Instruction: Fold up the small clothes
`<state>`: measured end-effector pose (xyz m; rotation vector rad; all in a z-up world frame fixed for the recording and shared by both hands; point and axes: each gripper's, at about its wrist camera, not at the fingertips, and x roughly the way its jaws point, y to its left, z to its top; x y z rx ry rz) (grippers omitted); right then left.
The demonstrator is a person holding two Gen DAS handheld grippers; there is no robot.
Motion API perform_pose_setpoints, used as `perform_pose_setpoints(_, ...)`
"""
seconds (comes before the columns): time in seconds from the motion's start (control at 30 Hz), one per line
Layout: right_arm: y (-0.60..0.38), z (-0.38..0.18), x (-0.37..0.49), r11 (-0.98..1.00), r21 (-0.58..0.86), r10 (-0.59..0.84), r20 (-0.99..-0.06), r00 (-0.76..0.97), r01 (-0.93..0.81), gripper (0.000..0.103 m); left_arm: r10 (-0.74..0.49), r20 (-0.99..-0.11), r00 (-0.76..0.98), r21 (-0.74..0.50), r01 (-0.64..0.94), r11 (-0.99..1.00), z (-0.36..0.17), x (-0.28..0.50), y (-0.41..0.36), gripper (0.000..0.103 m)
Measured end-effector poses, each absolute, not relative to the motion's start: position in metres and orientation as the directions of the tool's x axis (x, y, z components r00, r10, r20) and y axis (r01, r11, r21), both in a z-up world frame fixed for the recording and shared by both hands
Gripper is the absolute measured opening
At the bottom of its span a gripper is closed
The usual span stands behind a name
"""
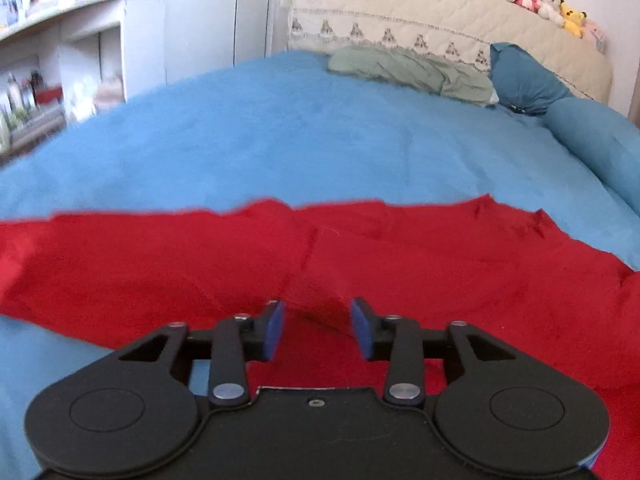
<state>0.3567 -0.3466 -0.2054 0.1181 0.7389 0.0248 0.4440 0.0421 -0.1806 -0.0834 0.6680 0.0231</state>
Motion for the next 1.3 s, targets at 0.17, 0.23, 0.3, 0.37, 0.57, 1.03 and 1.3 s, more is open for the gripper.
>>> perform_pose_setpoints(0.17,-0.326,-0.183,0.347,0.995,0.084,0.092,-0.598,0.796,-0.052,0.103,-0.071,-0.521,0.85,-0.026,0.068,0.997,-0.156,0.435,0.023,0.094)
perform_pose_setpoints(0.23,-0.319,-0.181,0.358,0.995,0.09,0.096,-0.585,0.805,-0.053,0.103,-0.132,-0.549,0.825,-0.051,0.125,0.991,-0.158,0.446,0.01,0.094)
perform_pose_setpoints(0.3,-0.314,-0.186,0.372,0.995,0.1,0.084,-0.589,0.804,-0.03,0.103,-0.151,-0.592,0.792,-0.052,0.15,0.987,-0.166,0.46,-0.003,0.094)
perform_pose_setpoints(0.37,-0.314,-0.194,0.385,0.992,0.125,0.074,-0.607,0.791,0.003,0.103,-0.157,-0.638,0.754,-0.045,0.166,0.985,-0.178,0.469,-0.011,0.094)
perform_pose_setpoints(0.57,-0.32,-0.21,0.395,0.987,0.15,0.06,-0.66,0.749,0.053,0.103,-0.148,-0.693,0.705,-0.058,0.15,0.987,-0.196,0.474,-0.005,0.094)
perform_pose_setpoints(1.03,-0.254,-0.082,0.315,0.993,0.09,0.111,-0.538,0.836,-0.074,0.103,-0.188,-0.52,0.834,-0.187,0.104,0.977,-0.07,0.373,0.101,0.103)
perform_pose_setpoints(1.3,-0.2,-0.08,0.295,0.986,0.144,0.151,-0.581,0.799,-0.082,0.103,-0.073,-0.545,0.835,-0.282,-0.101,0.954,-0.078,0.343,0.228,0.103)
